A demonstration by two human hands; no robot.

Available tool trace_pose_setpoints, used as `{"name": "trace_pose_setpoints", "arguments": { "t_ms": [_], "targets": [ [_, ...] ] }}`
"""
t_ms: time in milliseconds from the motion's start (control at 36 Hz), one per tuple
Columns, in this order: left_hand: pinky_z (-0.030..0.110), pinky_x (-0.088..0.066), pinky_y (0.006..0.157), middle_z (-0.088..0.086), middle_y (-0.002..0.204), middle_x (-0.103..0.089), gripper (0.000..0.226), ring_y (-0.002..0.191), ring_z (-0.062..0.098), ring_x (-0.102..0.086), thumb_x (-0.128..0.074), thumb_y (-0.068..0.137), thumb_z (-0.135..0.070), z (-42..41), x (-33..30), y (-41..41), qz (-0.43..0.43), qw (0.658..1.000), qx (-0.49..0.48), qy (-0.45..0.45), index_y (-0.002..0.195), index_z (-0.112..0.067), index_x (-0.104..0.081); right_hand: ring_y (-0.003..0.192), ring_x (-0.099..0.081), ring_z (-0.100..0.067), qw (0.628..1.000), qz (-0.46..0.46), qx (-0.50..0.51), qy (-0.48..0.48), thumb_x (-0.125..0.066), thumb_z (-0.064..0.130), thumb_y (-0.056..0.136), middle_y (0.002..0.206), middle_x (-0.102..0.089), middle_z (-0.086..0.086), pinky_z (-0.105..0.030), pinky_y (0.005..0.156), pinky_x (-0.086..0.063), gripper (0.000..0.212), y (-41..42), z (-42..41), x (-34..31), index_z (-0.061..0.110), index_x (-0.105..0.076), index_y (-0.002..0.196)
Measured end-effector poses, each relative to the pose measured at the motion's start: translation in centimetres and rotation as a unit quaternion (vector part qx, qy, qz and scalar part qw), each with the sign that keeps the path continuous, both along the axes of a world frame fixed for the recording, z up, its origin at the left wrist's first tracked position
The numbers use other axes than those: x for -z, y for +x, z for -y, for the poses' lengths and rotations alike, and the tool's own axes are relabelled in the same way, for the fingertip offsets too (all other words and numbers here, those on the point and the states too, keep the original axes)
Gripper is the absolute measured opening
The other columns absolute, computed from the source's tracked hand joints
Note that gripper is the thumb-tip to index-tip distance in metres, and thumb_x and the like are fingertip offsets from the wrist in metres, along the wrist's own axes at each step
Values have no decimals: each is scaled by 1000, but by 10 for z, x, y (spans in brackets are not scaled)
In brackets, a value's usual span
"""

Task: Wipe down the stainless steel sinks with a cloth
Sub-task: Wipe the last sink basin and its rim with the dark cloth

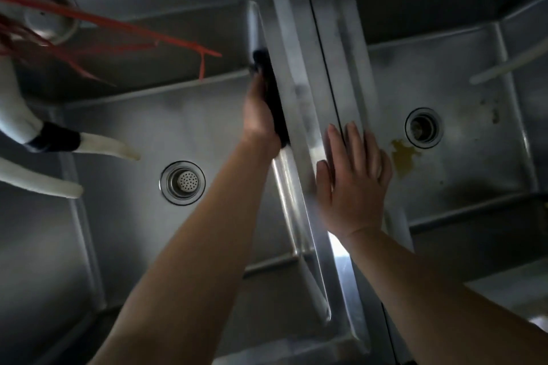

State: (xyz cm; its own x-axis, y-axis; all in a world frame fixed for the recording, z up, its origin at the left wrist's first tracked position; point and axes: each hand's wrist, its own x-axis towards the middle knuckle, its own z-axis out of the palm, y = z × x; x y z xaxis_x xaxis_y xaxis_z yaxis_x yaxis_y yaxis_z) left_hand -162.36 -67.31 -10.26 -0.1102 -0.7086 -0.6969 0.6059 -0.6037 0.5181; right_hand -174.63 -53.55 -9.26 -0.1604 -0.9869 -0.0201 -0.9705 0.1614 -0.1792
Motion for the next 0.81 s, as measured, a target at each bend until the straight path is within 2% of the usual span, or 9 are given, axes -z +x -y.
{"name": "trace_pose_setpoints", "arguments": {
  "t_ms": [83, 111, 167, 222, 306, 444, 694, 750, 806],
  "targets": [
    [34, -51, 64, 17, 85, -61, 53, 70, 29, -60, -33, 104, -49, 34, 7, 1, 43, 999, 4, -5, 100, -6, -64, 147, -27, -33, 1000, -1, 3, 8, -35, 42, 100, 160, -33, -5, -56, 116, -23, 55, 1, 0, -1, 27, -34, 153],
    [37, -54, 74, 23, 102, -66, 54, 83, 33, -64, -32, 106, -47, 38, 17, 0, 61, 998, 9, -6, 115, -3, -63, 147, -26, -33, 1000, 1, 4, 10, -35, 42, 100, 160, -33, -5, -55, 116, -23, 55, 1, -1, -2, 27, -35, 153],
    [47, -47, 106, 27, 145, -48, 58, 124, 41, -56, -30, 107, -45, 40, 36, -1, 65, 997, 31, -33, 148, -5, -43, 148, -25, -33, 1000, 4, 4, 12, -35, 41, 100, 160, -33, -6, -56, 116, -23, 55, 1, 0, -3, 27, -35, 153],
    [55, -33, 116, 24, 157, -33, 61, 141, 42, -38, -29, 106, -47, 40, 50, -2, 64, 995, 61, -49, 155, -11, -32, 148, -25, -33, 1000, 3, 1, 15, -35, 41, 100, 160, -33, -6, -56, 116, -23, 55, 1, 1, -3, 26, -34, 153],
    [54, -32, 118, 18, 158, -35, 62, 143, 38, -37, -29, 105, -52, 40, 77, -1, 110, 990, 82, -8, 155, -16, -33, 147, -28, -36, 1000, 0, -1, 5, -36, 41, 100, 160, -35, -7, -57, 115, -25, 55, 1, 0, -2, 24, -37, 152],
    [49, -37, 115, 15, 147, -51, 60, 134, 33, -50, -34, 105, -52, 10, 118, -5, 135, 983, 96, 84, 149, -13, -43, 148, -25, -35, 1000, -3, -6, -2, -34, 42, 101, 161, -32, -7, -56, 117, -21, 56, 0, -1, 2, 25, -33, 154],
    [45, -34, 116, 22, 155, -37, 48, 139, 36, -42, -24, 109, -18, -101, 112, -13, 119, 987, 99, 51, 156, -9, -22, 148, -25, -35, 1000, -1, -10, -30, -39, 41, 101, 160, -33, -7, -55, 116, -21, 55, 0, -2, 5, 24, -34, 154],
    [40, -30, 118, 23, 158, -31, 48, 141, 32, -39, -22, 108, -10, -135, 117, -20, 110, 986, 106, 71, 156, -4, -18, 148, -25, -35, 1000, -1, -9, -30, -40, 41, 101, 160, -34, -7, -55, 116, -21, 55, 0, -2, 4, 24, -36, 153],
    [48, -23, 121, 28, 159, -25, 49, 146, 39, -31, -22, 108, -10, -167, 122, -26, 99, 979, 120, 130, 155, 2, -19, 147, -26, -35, 1000, -1, -8, -26, -41, 41, 101, 160, -34, -7, -56, 116, -22, 55, 0, -2, 3, 24, -36, 153]
  ]
}}
